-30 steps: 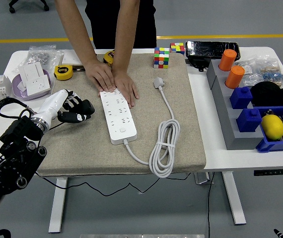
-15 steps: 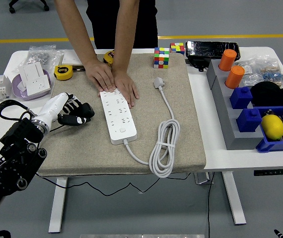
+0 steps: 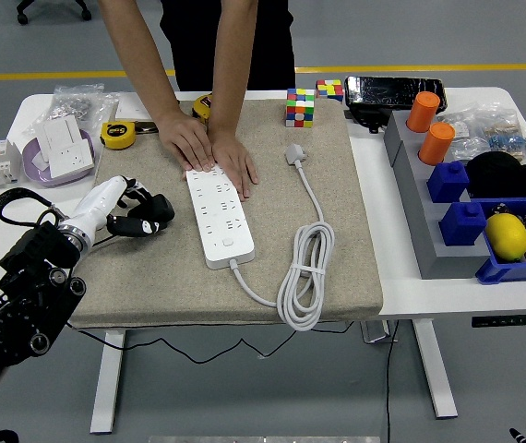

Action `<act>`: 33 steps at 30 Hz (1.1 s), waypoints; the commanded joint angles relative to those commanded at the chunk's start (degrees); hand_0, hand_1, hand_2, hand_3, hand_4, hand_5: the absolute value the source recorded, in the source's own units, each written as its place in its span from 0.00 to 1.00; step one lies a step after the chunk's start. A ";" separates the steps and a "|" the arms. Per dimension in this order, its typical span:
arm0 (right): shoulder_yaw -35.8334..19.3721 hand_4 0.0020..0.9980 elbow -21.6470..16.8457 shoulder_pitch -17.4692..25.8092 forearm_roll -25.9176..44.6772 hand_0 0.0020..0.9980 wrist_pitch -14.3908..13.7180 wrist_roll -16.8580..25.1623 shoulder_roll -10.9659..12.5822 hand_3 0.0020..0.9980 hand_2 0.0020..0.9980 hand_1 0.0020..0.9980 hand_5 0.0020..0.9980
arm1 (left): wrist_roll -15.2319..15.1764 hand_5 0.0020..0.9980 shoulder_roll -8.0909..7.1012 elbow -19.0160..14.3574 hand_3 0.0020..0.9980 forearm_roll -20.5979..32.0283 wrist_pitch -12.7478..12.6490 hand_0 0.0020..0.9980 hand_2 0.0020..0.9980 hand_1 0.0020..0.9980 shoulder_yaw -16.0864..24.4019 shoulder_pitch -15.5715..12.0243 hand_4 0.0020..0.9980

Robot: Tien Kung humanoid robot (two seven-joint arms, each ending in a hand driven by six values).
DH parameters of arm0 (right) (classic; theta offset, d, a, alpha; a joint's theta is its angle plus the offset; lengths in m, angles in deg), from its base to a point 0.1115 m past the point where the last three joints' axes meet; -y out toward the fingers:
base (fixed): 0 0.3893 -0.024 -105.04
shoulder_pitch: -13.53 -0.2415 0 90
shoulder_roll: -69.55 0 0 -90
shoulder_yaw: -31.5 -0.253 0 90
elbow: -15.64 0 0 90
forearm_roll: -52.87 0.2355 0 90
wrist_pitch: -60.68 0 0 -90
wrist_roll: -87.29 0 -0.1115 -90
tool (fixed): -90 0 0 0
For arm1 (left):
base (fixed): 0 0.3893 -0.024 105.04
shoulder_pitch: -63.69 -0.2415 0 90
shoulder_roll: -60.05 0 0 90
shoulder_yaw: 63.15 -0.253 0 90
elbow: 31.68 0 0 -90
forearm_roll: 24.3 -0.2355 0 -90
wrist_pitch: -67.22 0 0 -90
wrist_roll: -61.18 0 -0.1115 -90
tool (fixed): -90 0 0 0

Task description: Pick up the plug,place it near the board,insert it into the board,press the button

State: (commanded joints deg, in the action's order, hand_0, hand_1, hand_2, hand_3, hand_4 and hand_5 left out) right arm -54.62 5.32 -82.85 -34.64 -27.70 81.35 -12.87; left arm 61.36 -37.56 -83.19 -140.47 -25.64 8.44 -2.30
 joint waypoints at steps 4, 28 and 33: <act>-0.05 1.00 0.00 0.00 -0.04 0.89 0.01 -0.03 -0.03 0.79 0.76 0.79 1.00 | -0.08 0.26 -0.07 -0.18 0.63 0.30 0.40 0.65 0.73 0.78 0.19 -0.04 0.90; -0.35 1.00 0.00 -0.06 0.04 0.89 -0.05 0.08 -0.48 0.79 0.76 0.79 1.00 | -6.19 1.00 3.84 -12.52 1.00 31.03 1.16 1.00 1.00 1.00 12.16 -8.38 1.00; -0.38 1.00 0.00 0.21 0.05 0.89 -0.04 0.06 -0.76 0.79 0.76 0.79 1.00 | -8.48 1.00 6.11 -14.92 0.97 43.32 0.92 1.00 0.99 1.00 15.60 -11.98 1.00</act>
State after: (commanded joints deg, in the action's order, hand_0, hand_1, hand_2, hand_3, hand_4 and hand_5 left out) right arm -55.00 5.32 -82.63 -34.59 -27.74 81.42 -13.63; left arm 52.89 -31.45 -98.11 -97.15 -24.72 24.04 -14.28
